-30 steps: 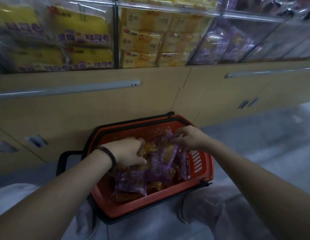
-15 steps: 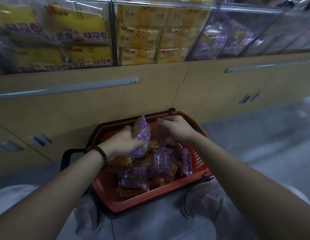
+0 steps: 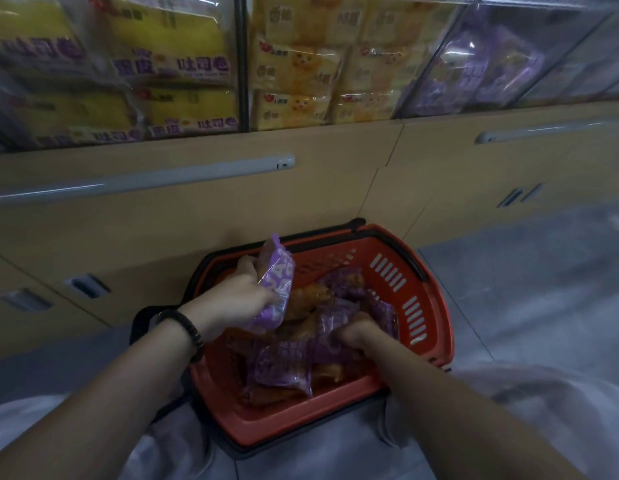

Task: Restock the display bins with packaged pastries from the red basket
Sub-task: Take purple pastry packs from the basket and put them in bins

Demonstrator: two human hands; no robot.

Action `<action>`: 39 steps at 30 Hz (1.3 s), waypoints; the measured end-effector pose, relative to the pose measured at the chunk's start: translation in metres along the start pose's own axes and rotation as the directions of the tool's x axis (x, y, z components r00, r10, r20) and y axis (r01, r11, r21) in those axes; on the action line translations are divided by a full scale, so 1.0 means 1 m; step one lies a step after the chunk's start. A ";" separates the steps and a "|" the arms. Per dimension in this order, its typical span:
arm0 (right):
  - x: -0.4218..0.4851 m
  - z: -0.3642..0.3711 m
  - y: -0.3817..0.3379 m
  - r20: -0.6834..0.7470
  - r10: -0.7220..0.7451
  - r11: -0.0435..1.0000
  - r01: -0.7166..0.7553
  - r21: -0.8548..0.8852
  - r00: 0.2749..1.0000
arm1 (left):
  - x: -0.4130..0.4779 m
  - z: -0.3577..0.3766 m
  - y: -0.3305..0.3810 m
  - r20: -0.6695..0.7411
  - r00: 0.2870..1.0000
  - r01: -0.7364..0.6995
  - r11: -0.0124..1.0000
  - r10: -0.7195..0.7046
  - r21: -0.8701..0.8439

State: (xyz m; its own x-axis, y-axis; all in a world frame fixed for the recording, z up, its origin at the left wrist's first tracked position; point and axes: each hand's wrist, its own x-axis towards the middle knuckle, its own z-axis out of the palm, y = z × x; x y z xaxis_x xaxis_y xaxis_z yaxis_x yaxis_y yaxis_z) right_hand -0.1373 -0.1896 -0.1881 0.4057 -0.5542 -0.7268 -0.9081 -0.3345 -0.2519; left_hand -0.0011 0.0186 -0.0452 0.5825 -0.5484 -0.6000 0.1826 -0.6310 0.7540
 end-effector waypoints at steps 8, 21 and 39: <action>0.000 -0.018 -0.007 0.078 -0.116 0.993 0.114 0.037 0.990 | -0.005 0.001 -0.001 0.006 1.000 0.007 1.000 -0.007 -0.030; -0.128 -0.124 -0.050 -0.625 -0.746 0.556 0.731 -0.395 0.230 | -0.022 0.022 0.036 0.008 0.998 -0.051 0.856 0.064 -0.515; -0.138 -0.156 -0.032 -0.148 -0.574 0.340 0.399 0.852 0.805 | -0.039 0.032 0.065 -0.172 0.934 -0.346 0.664 0.314 -0.662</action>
State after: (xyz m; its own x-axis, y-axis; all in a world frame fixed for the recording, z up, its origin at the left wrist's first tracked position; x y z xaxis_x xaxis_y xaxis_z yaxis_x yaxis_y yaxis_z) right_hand -0.1482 -0.2214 0.0193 0.8636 -0.3667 -0.3461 -0.2351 0.3143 -0.9198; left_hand -0.0374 -0.0187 0.0189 0.7377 -0.6156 -0.2770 0.4445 0.1341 0.8857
